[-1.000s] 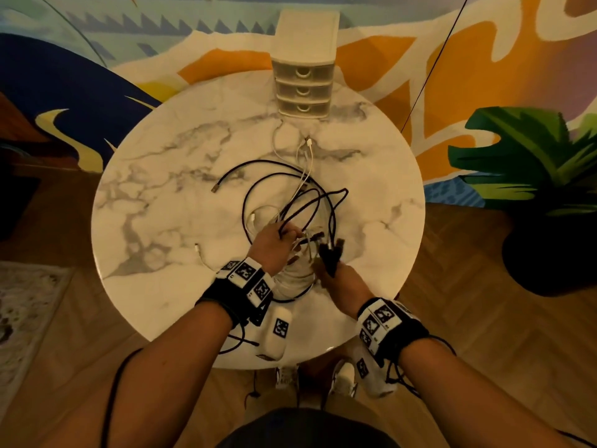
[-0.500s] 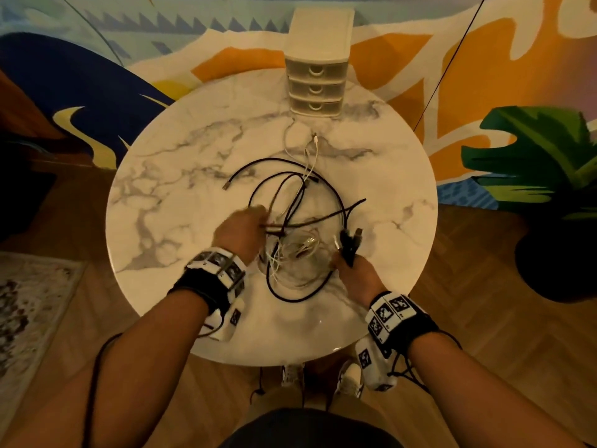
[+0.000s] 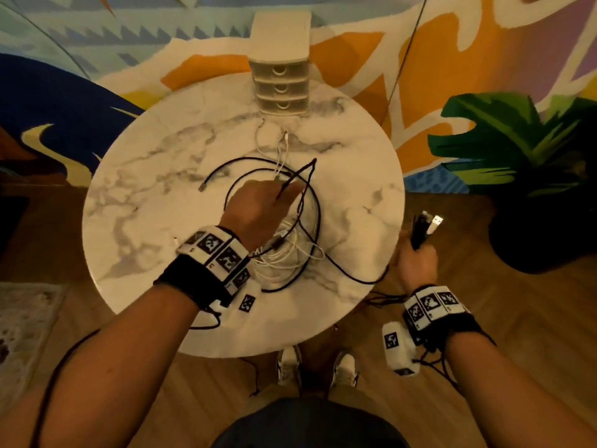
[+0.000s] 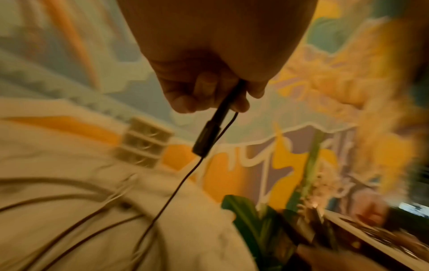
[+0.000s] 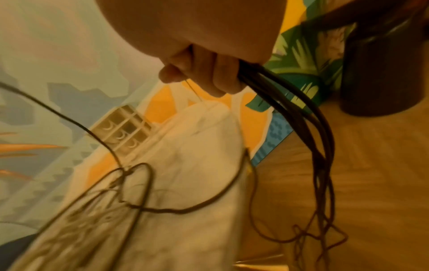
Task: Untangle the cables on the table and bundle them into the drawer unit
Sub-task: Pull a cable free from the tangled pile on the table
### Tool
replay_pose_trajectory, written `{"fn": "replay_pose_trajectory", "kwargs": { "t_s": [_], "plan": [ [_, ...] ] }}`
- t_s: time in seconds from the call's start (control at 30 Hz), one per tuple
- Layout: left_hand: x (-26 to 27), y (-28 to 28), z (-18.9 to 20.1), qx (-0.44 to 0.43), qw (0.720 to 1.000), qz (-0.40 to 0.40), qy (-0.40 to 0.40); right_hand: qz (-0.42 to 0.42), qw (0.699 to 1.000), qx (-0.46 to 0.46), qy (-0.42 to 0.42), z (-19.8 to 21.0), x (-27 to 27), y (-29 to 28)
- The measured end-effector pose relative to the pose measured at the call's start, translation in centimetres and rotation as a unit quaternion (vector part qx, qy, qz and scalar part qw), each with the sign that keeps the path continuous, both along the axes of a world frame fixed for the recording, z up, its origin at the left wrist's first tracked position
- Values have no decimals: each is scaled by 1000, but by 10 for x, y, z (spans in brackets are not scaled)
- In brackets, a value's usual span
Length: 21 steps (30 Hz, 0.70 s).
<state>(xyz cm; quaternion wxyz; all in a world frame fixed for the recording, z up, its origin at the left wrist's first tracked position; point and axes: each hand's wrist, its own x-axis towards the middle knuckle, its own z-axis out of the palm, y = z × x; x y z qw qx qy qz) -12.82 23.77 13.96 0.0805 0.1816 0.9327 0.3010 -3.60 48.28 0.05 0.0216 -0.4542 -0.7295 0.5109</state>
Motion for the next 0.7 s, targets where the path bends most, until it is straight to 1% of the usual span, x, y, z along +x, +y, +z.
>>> {"fn": "replay_pose_trajectory", "kwargs": {
  "t_s": [0.07, 0.17, 0.2, 0.27, 0.33, 0.43, 0.47, 0.5, 0.53, 0.63, 0.7],
  "plan": [
    [0, 40, 27, 20, 998, -37, 50, -8, 999, 19, -37, -6, 23, 23],
    [-6, 95, 66, 118, 983, -60, 128, -28, 994, 57, -92, -15, 68, 55],
    [-8, 111, 74, 135, 978, -67, 143, -38, 991, 73, -109, -17, 84, 65],
    [-6, 146, 83, 127, 973, -107, 162, -65, 985, 89, -129, -16, 115, 87],
    [-1, 177, 87, 130, 964, -142, 182, -90, 983, 83, -135, -12, 141, 105],
    [2, 217, 85, 203, 944, -145, 214, -114, 980, 96, -131, -6, 171, 127],
    [2, 230, 81, 219, 941, -144, 216, -126, 979, 104, -124, -4, 181, 136],
    [1, 238, 72, 209, 945, -139, 207, -136, 977, 106, -121, 0, 187, 140],
    [-1, 245, 59, 178, 956, -137, 187, -148, 976, 116, -112, 1, 194, 146],
    [-5, 259, -3, 71, 988, -109, 80, -187, 972, 124, -72, 19, 213, 161],
    [6, 261, -39, 19, 997, -72, 9, -191, 974, 117, -16, 30, 222, 165]
  ]
}}
